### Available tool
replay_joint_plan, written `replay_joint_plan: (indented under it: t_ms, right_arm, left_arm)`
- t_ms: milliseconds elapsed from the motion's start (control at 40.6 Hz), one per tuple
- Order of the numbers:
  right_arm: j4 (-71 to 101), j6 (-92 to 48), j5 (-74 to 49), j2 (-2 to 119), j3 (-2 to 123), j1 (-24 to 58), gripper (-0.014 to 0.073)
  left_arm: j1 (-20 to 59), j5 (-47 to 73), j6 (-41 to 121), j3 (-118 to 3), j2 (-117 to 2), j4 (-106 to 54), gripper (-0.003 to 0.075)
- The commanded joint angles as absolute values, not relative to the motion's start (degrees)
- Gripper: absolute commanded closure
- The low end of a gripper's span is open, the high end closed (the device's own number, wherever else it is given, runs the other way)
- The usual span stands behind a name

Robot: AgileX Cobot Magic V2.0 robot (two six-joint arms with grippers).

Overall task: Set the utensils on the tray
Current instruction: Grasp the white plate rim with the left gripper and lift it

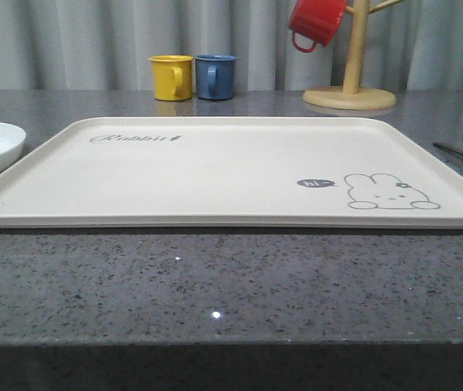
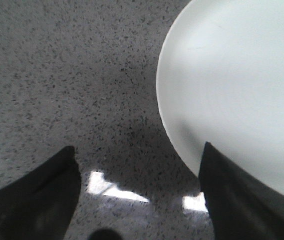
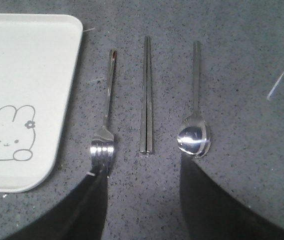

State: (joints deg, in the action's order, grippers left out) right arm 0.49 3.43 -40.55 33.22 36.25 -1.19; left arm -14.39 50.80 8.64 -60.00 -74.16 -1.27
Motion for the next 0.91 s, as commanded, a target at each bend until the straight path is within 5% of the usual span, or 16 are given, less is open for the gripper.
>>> replay_joint_plan:
  t_ms: [0, 271, 443, 788, 886]
  right_arm:
    - [0.4, 3.2, -36.8, 33.8, 37.8, -1.2, 0.0223]
    - [0.4, 3.2, -36.8, 33.8, 37.8, -1.2, 0.0223]
    - [0.4, 3.2, -36.8, 33.8, 37.8, -1.2, 0.0223]
    - [0.4, 3.2, -36.8, 33.8, 37.8, -1.2, 0.0223]
    - [0.4, 3.2, -36.8, 33.8, 37.8, -1.2, 0.0223]
  left_arm:
    - [-18.8, 47.3, 17.5, -62.8, -77.1, -14.9, 0.0235]
    - [-21.2, 44.1, 25.1, -63.1, -84.7, -28.0, 0.0249]
    - [-21.2, 41.9, 25.1, -63.1, -87.2, -28.4, 0.0323]
    - [-21.2, 42.5, 25.1, -63.1, -87.7, -28.4, 0.0701]
    - [-21.2, 42.5, 25.1, -63.1, -87.6, -28.4, 0.0738]
